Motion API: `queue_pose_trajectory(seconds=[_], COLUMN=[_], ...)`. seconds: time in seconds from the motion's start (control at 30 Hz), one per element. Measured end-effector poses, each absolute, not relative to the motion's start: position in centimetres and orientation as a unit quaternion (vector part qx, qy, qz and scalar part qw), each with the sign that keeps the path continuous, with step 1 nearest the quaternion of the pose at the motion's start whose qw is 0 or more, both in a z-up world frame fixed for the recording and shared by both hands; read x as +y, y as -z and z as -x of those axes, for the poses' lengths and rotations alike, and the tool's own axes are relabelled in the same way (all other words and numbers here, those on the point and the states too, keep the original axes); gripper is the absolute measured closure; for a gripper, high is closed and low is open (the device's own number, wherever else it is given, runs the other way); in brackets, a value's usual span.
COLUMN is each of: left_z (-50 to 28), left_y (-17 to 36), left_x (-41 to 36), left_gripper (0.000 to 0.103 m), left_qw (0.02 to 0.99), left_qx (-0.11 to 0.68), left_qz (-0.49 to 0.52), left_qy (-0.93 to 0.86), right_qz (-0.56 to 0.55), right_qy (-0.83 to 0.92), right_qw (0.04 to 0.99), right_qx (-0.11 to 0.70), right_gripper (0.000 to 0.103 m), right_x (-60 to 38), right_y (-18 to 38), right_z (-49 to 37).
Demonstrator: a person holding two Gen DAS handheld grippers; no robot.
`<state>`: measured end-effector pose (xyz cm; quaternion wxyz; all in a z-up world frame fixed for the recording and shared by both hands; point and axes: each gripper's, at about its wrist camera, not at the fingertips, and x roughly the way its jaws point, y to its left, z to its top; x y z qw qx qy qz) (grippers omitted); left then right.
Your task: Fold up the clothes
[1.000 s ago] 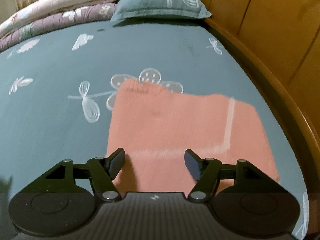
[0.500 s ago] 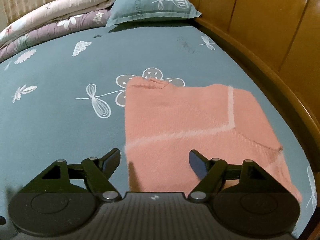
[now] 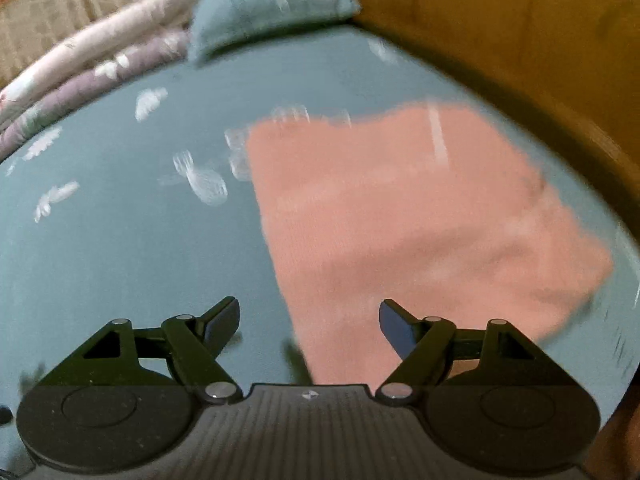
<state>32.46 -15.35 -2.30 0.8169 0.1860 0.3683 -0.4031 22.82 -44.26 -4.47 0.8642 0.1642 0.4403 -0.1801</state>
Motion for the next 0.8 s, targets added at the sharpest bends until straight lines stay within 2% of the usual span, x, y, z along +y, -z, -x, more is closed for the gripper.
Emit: queue_pose_trajectory(seconds=[0.1, 0.23, 0.37, 0.6, 0.77, 0.8], left_z=[-32.4, -32.3, -32.1, -31.4, -30.7, -30.5], left_y=[2.5, 2.5, 2.6, 2.7, 2.7, 2.7], left_x=[-15.0, -15.1, -16.0, -19.1, -21.2, -21.5], left_gripper=[0.001, 0.001, 0.001, 0.001, 0.001, 0.001], left_qw=[0.818, 0.822, 0.820, 0.809, 0.801, 0.800], left_qx=[0.373, 0.375, 0.380, 0.385, 0.384, 0.384], left_qz=[-0.184, -0.174, -0.171, -0.196, -0.221, -0.226], left_qy=[0.397, 0.392, 0.393, 0.397, 0.401, 0.403], right_qz=[-0.166, -0.205, -0.186, -0.184, -0.201, -0.206], right_qy=[0.179, 0.217, 0.287, 0.317, 0.299, 0.303], right_qw=[0.870, 0.879, 0.882, 0.895, 0.907, 0.903], right_qx=[0.429, 0.372, 0.325, 0.253, 0.219, 0.223], right_gripper=[0.021, 0.021, 0.022, 0.027, 0.028, 0.032], right_x=[-43.9, -45.6, -47.7, -52.3, -55.2, -55.7], right_y=[4.5, 2.5, 1.8, 3.0, 4.8, 5.2], right_z=[-21.3, -18.5, -16.0, -13.9, -13.9, -14.0])
